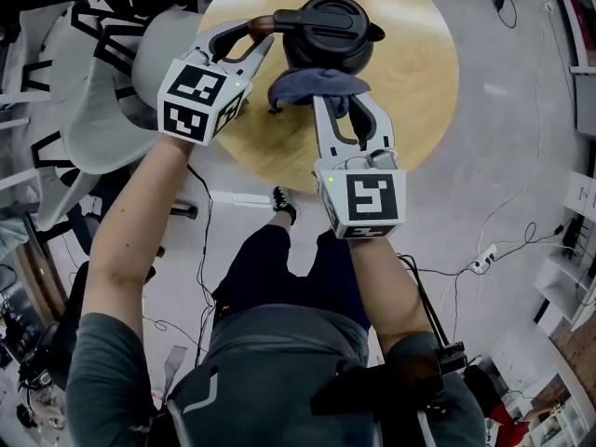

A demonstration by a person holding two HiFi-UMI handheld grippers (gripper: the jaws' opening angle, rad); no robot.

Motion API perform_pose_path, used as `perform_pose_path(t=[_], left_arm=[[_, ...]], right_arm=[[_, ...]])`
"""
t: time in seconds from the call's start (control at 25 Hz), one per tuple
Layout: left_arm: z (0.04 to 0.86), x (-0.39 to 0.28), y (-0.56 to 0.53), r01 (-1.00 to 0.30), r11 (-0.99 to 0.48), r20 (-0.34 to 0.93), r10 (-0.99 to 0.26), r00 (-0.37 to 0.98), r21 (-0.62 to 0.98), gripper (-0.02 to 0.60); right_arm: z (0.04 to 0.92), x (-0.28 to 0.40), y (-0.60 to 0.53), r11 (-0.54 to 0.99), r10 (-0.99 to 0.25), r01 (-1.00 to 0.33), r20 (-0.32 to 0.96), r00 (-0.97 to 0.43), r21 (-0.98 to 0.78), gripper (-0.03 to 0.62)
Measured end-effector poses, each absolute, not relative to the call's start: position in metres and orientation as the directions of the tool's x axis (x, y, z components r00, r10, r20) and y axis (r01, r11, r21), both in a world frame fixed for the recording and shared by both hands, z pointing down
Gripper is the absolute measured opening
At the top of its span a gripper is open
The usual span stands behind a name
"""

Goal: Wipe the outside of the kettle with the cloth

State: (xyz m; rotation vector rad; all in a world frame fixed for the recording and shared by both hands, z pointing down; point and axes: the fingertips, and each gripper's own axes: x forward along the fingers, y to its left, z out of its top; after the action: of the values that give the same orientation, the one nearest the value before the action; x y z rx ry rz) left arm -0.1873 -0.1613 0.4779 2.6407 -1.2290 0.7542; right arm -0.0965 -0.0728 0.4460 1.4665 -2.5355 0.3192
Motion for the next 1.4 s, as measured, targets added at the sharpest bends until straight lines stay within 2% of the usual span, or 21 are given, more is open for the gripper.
perform_pose_path(t=[0.4,0.68,1.08,1.24,1.4], left_arm=[[0.479,-0.189,-0.141,-0.79,-0.613,0.548,-0.668,0.503,-0.022,0.121],[0.48,-0.184,-0.117,-0.8,-0.599,0.569,-0.663,0.486,-0.016,0.123],[0.474,-0.176,-0.085,-0.854,-0.52,0.568,-0.693,0.444,0.034,0.129],[0.477,-0.172,-0.065,-0.868,-0.492,0.573,-0.694,0.435,0.064,0.13],[0.477,-0.167,-0.052,-0.881,-0.464,0.573,-0.697,0.431,0.098,0.13]], right_arm=[[0.482,-0.094,-0.072,0.434,-0.83,-0.9,0.375,-0.413,-0.032,0.109],[0.545,-0.086,-0.069,0.443,-0.769,-0.895,0.488,-0.412,-0.057,0.11],[0.581,-0.067,-0.069,0.489,-0.694,-0.872,0.592,-0.409,-0.029,0.112],[0.576,-0.059,-0.066,0.487,-0.688,-0.873,0.597,-0.412,-0.041,0.11],[0.532,-0.062,-0.053,0.495,-0.708,-0.863,0.527,-0.47,-0.104,0.11]])
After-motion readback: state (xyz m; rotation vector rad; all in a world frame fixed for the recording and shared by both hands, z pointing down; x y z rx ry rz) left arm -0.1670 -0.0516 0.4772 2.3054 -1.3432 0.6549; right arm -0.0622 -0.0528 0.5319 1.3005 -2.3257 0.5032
